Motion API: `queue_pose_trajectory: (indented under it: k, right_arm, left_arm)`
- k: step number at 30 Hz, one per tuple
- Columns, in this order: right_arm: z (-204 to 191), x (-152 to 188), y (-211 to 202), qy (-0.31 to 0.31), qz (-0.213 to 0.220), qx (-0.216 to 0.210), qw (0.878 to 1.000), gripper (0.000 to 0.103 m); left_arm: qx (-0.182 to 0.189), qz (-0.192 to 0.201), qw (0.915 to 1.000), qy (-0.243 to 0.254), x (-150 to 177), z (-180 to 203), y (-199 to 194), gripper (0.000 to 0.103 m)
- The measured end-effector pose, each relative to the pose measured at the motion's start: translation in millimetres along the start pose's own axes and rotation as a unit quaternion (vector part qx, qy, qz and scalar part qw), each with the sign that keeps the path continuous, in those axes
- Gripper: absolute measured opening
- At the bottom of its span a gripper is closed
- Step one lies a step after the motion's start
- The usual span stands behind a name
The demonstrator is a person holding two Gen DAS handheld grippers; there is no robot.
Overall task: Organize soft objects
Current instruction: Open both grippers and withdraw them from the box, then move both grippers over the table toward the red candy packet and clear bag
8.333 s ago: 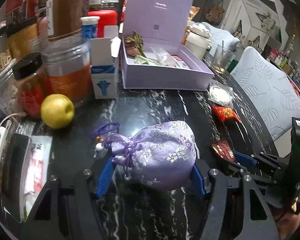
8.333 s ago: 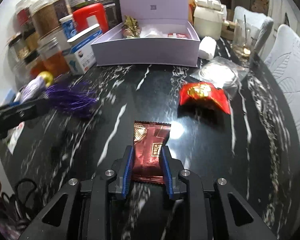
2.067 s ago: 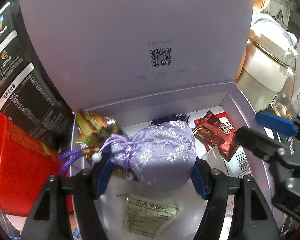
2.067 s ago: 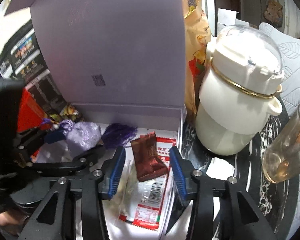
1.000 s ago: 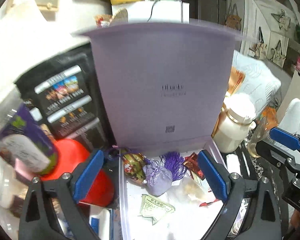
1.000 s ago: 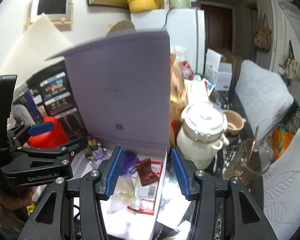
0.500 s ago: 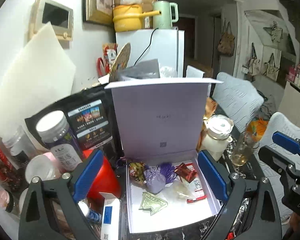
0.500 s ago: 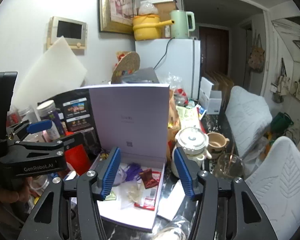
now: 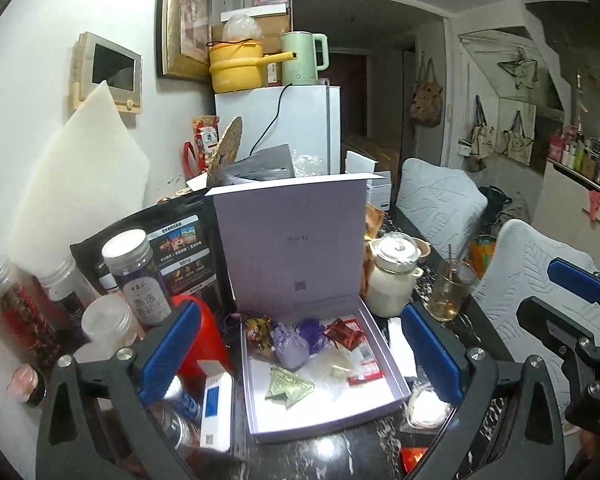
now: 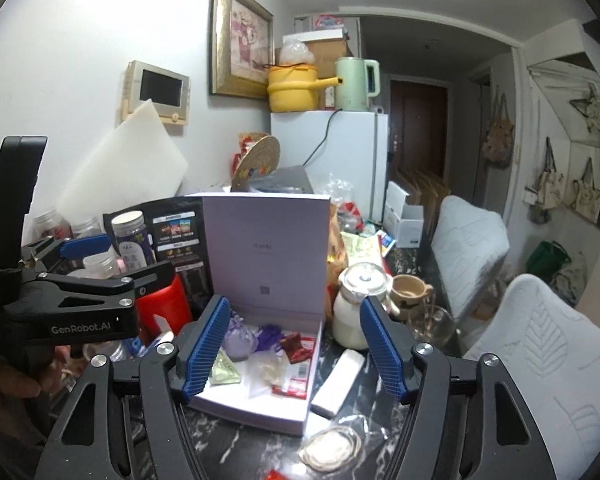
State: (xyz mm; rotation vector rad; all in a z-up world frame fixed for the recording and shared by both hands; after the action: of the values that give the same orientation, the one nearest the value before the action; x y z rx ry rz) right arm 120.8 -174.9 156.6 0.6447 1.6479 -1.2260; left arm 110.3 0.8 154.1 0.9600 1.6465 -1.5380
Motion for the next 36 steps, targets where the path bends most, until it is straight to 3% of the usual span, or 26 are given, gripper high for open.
queue_pose_trajectory:
  k: [7,11,23,36]
  right_arm:
    - [-5,20,-32,0.004,0.006,0.004,1.000,0.073]
    - [-7,39,-46,0.011,0.005,0.008,1.000,0.074]
    - [5,90,-66,0.045,-0.023,0.030,0.998,0.074]
    - [35,147,-69,0.084,-0.072,0.063,0.992,0.074]
  left_arm:
    - [0.036,0.022,0.9991,0.005,19,3,-27,0.102]
    - [0.034,0.022,0.9992,0.002,33,3,-36,0.102]
    - [0.063,-0.008,0.9980,0.010,81,16,-48,0.102]
    - [0.114,-0.072,0.9908,0.012,133,53,-27,0.102]
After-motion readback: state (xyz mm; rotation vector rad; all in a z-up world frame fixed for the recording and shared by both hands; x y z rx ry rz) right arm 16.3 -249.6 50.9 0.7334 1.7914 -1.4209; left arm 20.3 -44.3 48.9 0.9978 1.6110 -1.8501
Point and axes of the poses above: each gripper's, at about its wrist camera, not at the fingertips, and y roughly the way its jaws point, z to its right, x to its underside, the point moved 1 cm from there along y, roughly the way its jaws point, and after that the axes turned 4 degrees about y, right-handed, at the moved point
